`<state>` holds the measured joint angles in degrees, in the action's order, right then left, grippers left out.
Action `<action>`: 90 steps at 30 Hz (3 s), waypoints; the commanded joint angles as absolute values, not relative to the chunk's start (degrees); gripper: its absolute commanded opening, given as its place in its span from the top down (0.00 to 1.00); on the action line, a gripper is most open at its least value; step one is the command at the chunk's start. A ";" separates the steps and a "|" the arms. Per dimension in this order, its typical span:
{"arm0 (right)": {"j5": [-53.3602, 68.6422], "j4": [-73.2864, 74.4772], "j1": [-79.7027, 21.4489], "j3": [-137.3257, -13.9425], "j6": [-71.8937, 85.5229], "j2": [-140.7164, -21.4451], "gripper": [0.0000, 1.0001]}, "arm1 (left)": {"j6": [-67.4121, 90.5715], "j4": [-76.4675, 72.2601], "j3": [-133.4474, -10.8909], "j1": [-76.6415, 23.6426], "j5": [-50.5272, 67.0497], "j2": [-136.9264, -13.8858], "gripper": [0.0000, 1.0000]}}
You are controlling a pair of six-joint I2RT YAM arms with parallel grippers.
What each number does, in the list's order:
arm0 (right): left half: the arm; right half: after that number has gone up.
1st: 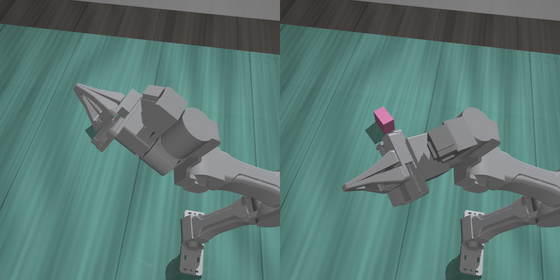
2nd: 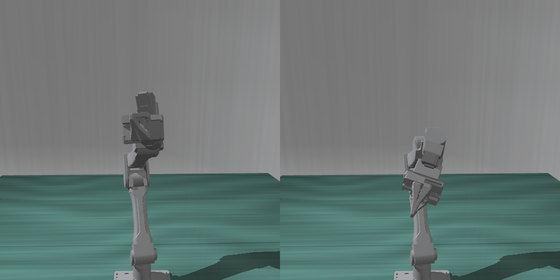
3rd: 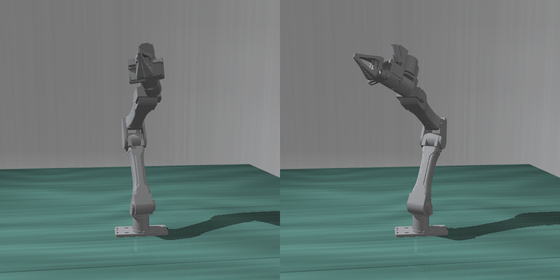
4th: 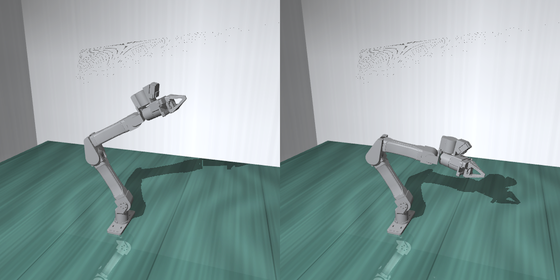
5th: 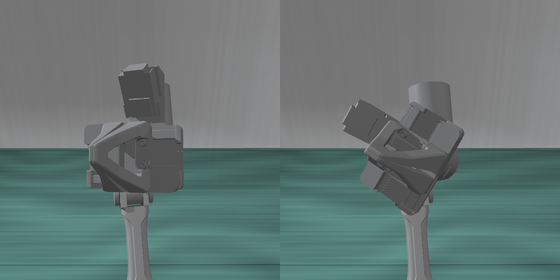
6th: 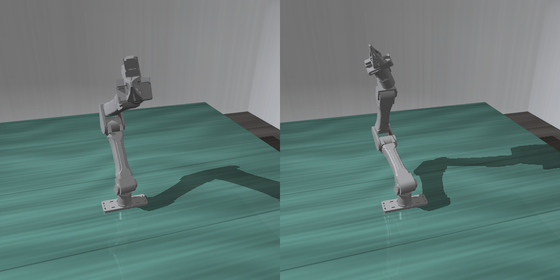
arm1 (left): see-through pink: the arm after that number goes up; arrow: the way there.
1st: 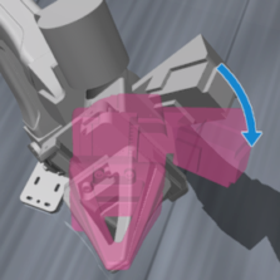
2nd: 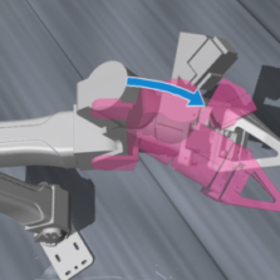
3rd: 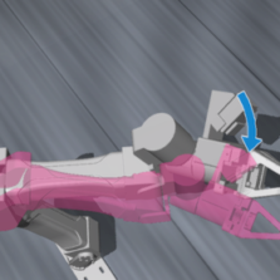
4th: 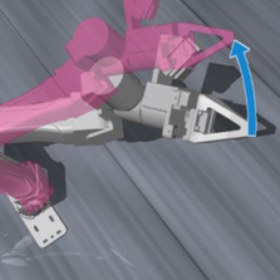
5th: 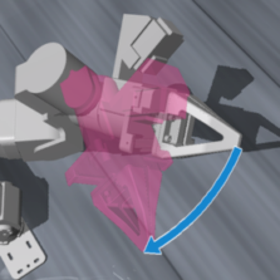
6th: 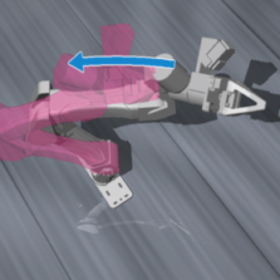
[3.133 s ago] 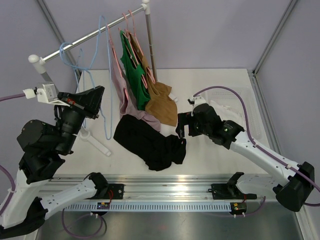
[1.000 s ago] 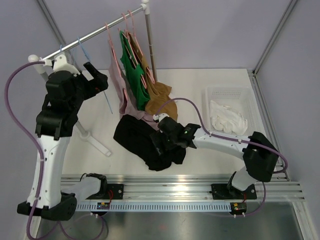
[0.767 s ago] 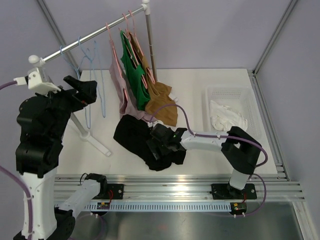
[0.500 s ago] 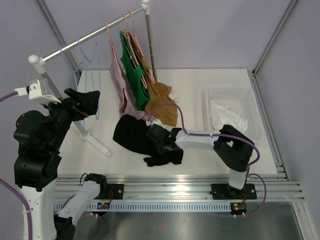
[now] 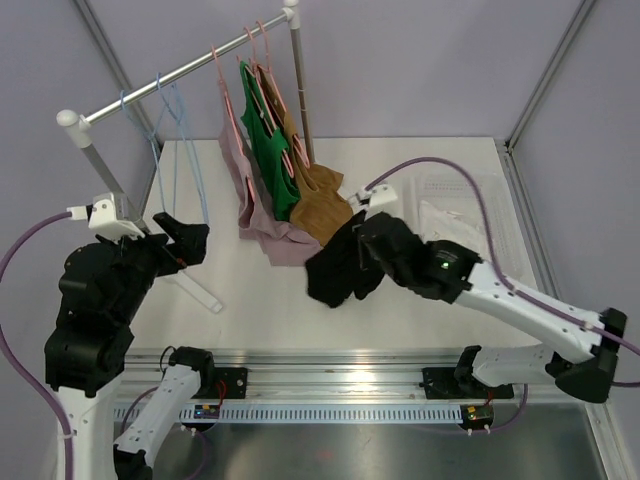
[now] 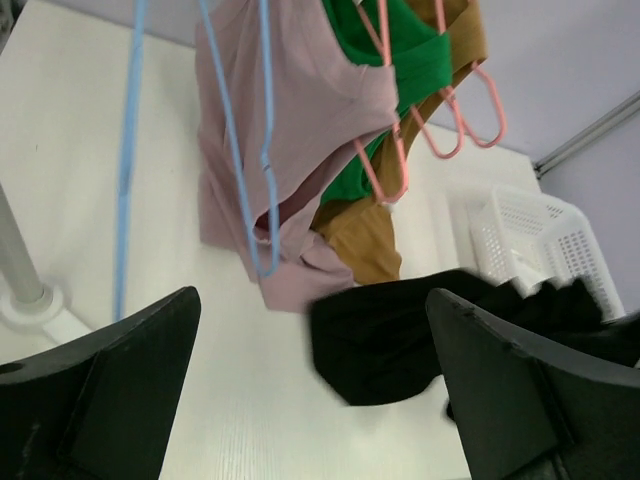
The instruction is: Remove the tank top from the hanger
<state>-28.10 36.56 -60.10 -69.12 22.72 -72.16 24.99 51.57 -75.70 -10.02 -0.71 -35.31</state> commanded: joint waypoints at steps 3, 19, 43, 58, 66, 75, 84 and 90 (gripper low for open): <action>-41.48 49.04 -51.28 -79.27 21.01 -64.08 1.00 | 25.58 48.36 -71.29 -9.84 -0.80 -29.54 0.01; -29.38 46.33 -13.81 -80.78 14.94 -76.19 1.00 | 21.36 45.88 -75.05 -9.84 7.21 -30.65 0.01; 2.37 38.41 -12.48 -71.90 18.90 -62.40 0.02 | 19.95 60.65 -120.93 -24.35 -24.87 -82.69 0.04; 7.47 37.09 -12.48 -69.52 18.81 -61.08 0.08 | 17.23 58.54 -128.93 -22.76 -28.21 -98.08 0.42; 7.74 37.00 -12.57 -70.13 18.19 -60.82 0.10 | 18.28 59.24 -130.34 -21.71 -27.78 -99.06 0.90; 8.79 37.18 -12.57 -70.58 18.11 -61.35 0.10 | 21.53 56.78 -129.64 -22.50 -28.21 -94.22 1.00; 9.58 37.62 -12.57 -71.19 17.75 -59.94 0.10 | 25.93 54.75 -127.88 -24.52 -28.57 -88.16 1.00; 15.56 37.36 -12.48 -72.42 17.49 -59.41 0.08 | 30.59 51.25 -116.02 -27.16 -22.59 -79.37 1.00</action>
<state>9.76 39.66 -12.67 -69.65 18.33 -60.66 26.76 58.08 -122.83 -25.96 -25.85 -84.71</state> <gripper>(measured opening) 0.915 0.024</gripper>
